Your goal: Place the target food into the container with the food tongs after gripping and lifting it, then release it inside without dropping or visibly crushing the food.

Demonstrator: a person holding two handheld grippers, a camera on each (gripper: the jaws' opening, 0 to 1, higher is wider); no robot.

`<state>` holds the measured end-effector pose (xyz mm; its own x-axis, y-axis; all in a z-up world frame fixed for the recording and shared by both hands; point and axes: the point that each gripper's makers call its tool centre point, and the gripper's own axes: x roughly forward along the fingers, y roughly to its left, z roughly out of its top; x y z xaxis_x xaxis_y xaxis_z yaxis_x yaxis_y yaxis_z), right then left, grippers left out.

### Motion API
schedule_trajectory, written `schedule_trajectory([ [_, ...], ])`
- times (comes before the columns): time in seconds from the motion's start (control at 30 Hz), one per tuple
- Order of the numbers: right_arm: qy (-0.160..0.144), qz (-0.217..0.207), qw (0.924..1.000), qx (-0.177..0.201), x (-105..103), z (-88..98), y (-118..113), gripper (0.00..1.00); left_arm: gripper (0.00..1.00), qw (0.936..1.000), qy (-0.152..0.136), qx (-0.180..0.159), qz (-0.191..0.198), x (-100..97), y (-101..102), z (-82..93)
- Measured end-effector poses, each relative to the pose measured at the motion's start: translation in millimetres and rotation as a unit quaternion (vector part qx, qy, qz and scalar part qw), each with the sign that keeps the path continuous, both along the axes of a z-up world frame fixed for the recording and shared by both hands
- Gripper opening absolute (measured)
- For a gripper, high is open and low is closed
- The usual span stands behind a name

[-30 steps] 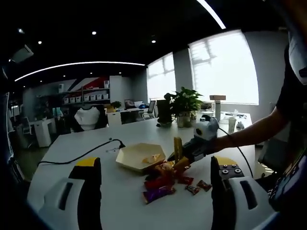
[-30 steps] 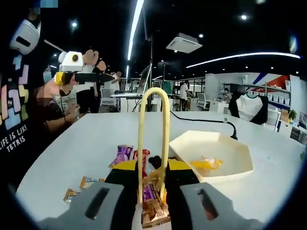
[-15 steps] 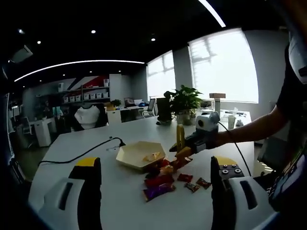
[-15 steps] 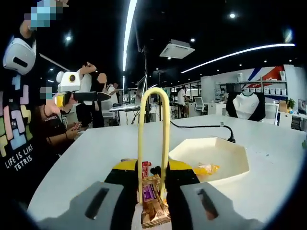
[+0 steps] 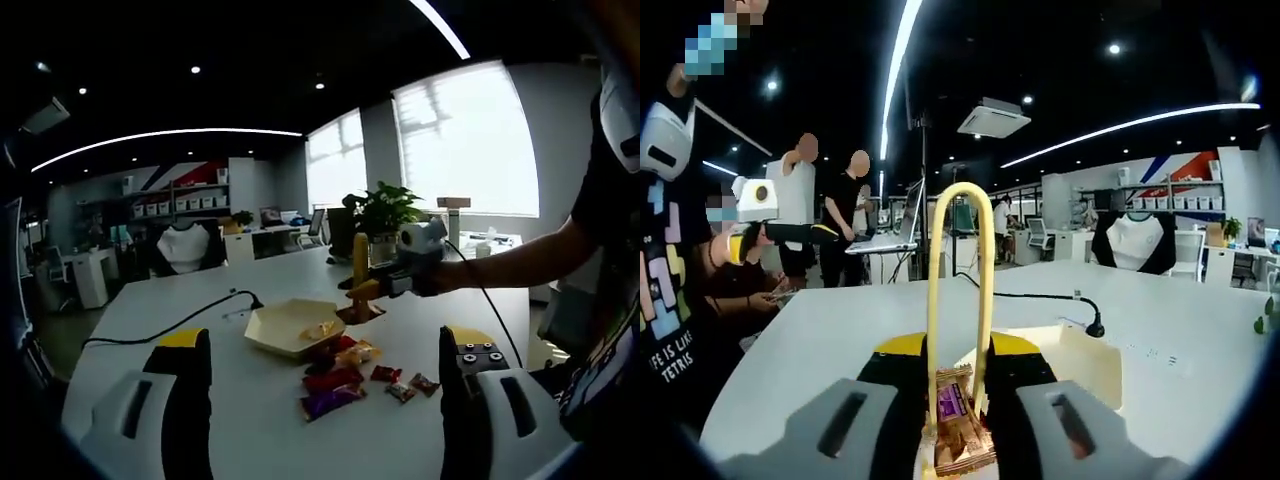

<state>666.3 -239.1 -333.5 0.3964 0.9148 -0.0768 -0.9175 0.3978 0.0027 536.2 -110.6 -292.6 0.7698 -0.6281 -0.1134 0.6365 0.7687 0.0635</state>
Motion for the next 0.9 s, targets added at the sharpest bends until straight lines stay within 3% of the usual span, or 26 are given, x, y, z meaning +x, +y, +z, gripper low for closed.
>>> schedule_trajectory([
  [0.33,-0.004,-0.031,0.9995,0.009,34.5,17.7,-2.9,0.17,1.0,1.0,0.0,0.003,0.002,-2.2,0.8,-0.8],
  [0.4,-0.012,-0.053,0.9985,0.004,47.0,18.2,-6.3,0.17,1.0,1.0,0.0,0.001,0.001,-1.8,0.3,-0.6],
  [0.5,-0.01,-0.09,0.9955,0.028,64.7,22.5,-9.2,0.17,1.0,0.9999,-0.004,0.01,0.003,-0.3,-0.8,-1.9],
  [0.77,-0.004,-0.12,0.9925,0.025,98.9,10.5,-4.2,0.17,1.0,0.9999,-0.002,0.014,-0.002,0.6,-3.8,-2.5],
  [0.9,-0.007,-0.125,0.9921,-0.01,113.7,-3.1,1.3,0.17,1.0,0.9999,-0.004,0.011,0.001,2.6,-3.2,1.4],
])
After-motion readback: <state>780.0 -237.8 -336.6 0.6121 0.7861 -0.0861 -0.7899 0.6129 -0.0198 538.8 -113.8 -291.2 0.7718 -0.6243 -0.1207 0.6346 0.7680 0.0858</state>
